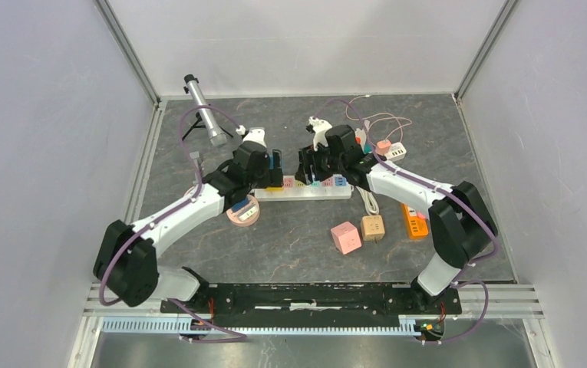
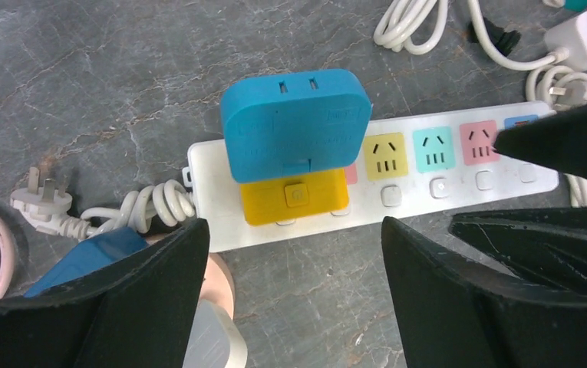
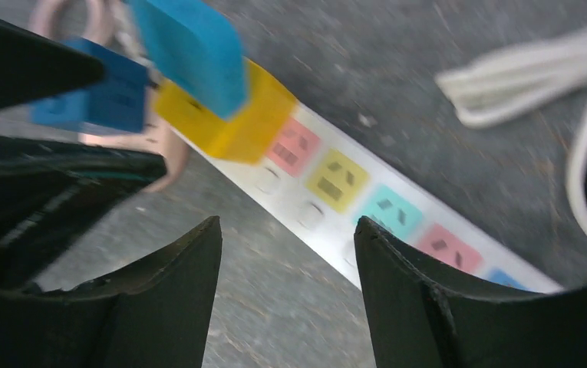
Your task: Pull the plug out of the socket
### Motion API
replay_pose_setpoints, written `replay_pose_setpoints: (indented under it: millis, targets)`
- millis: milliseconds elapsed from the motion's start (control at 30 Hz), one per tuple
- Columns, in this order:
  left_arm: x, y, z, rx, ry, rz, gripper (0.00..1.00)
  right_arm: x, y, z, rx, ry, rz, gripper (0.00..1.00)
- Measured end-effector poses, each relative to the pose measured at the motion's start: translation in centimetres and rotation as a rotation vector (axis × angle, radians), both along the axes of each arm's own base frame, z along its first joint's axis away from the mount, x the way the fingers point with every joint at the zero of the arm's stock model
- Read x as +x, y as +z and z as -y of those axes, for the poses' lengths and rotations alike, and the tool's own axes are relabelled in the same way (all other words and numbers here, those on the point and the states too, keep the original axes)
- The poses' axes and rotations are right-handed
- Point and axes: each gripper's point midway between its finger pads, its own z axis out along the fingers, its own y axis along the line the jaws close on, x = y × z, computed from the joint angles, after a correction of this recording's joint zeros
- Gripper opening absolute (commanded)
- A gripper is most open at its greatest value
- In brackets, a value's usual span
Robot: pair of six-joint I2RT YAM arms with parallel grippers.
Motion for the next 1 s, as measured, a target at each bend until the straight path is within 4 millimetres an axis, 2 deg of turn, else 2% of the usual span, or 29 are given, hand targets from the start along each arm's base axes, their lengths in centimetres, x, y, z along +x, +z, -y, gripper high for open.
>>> replay_pose_setpoints:
  millis: [133,233,367,533,800,900,1000]
  targets:
    - [-0.7,1.4,-1.0,-0.035,0.017,0.033,0.75,0.6,2.7,-3.1,0.146,0.100,0.075,0.68]
    - [-0.4,2.7,-2.1,-0.092,0.063,0.051,0.70,1.5,3.8,-5.1,0.224,0.159,0.112,0.69]
    - [0.3,3.3,-3.4,-0.185,0.108,0.030,0.64,2.5,4.1,-7.3,0.286,0.219,0.135,0.70]
    - [0.0,2.0,-4.1,-0.283,0.128,-0.050,0.59,3.3,3.7,-9.1,0.317,0.285,0.142,0.66]
    - [-0.6,0.0,-3.1,-0.364,0.086,-0.165,0.51,3.3,3.1,-9.6,0.301,0.398,0.173,0.38]
    - [-0.8,-0.9,-2.6,-0.383,0.080,-0.208,0.47,3.2,3.0,-9.6,0.284,0.430,0.192,0.36]
    - [-0.7,-1.4,-2.4,-0.395,0.071,-0.225,0.46,3.1,3.0,-9.6,0.268,0.458,0.209,0.40]
